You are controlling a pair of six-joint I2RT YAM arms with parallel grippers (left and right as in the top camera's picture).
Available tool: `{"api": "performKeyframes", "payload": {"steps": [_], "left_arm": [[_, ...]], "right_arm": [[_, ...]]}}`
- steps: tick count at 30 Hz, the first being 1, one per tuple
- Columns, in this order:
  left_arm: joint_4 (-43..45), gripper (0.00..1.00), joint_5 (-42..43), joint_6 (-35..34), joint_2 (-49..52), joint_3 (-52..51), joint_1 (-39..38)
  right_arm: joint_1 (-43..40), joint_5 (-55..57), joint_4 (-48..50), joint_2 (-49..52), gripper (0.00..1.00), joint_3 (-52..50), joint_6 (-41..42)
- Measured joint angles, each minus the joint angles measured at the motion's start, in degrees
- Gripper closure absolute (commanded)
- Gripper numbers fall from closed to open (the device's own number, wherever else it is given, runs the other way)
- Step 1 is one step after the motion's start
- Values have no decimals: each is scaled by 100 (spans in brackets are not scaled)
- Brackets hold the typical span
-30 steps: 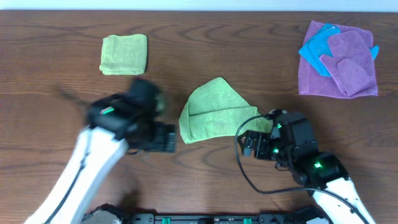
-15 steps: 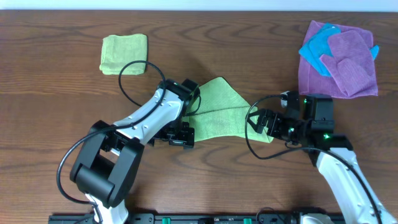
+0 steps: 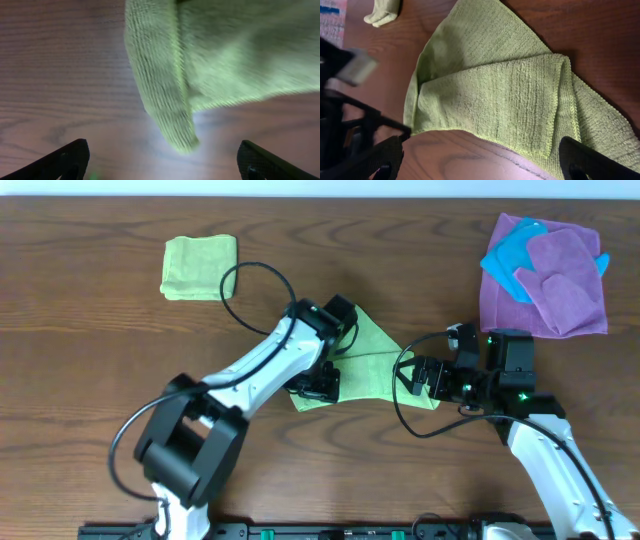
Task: Fold the cloth
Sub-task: 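Reach both grippers to opposite edges of the green towel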
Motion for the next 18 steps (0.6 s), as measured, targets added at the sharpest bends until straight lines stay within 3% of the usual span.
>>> {"api": "performKeyframes", "payload": {"steps": [4,12,18], "left_arm": [[-13,1,-216,-103,422,0,0],[-549,33,-870,-249,428,2,184],[-678,32,-1095,-302,428,2,343]], "right_arm": [[0,24,4,0,1,0,-26],[0,35,13,0,1,0,-26],[0,33,-83,0,1,0,-33]]}}
